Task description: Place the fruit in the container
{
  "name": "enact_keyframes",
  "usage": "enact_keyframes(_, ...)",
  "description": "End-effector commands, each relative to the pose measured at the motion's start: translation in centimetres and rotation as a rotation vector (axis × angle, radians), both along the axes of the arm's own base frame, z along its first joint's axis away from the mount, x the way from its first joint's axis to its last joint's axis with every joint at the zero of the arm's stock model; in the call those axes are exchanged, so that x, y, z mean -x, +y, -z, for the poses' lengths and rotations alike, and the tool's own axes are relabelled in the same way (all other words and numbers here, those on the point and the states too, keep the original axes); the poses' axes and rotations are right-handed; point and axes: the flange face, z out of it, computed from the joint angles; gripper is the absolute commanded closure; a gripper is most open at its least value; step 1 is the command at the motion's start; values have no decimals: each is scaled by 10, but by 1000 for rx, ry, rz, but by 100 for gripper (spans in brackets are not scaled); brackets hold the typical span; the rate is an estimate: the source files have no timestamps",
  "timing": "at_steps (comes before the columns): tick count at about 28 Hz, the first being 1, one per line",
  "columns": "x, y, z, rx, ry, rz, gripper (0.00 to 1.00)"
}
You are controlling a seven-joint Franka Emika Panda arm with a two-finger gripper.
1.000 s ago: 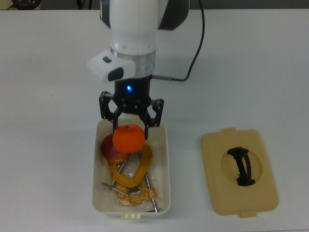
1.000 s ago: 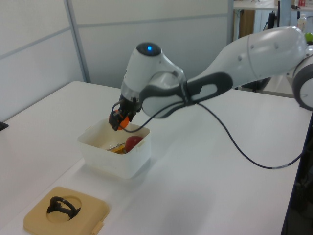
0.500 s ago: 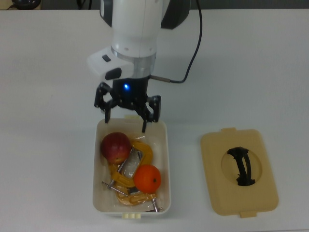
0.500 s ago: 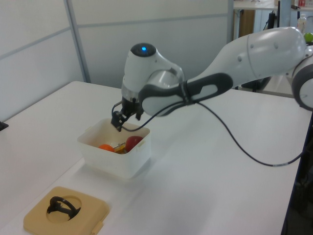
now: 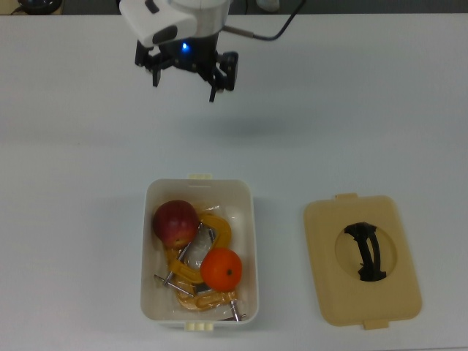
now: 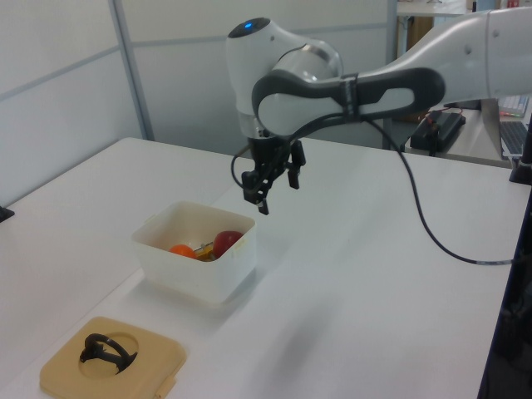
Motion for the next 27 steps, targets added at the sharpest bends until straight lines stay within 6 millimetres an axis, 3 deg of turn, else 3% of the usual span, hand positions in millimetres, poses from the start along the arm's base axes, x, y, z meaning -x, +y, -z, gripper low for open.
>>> enact_keyframes(1,55,0,-22,-60,9,-80,0)
enact_keyframes(5,61,-13,-34,-113,-1,-80,0)
enact_keyframes(12,53,-29,-45,-113,-37,-55,0)
enact_keyframes(18,53,-39,-46,-107,-35,-39,0)
enact_keyframes(27,49,-37,-39,-78,-20,-49,0)
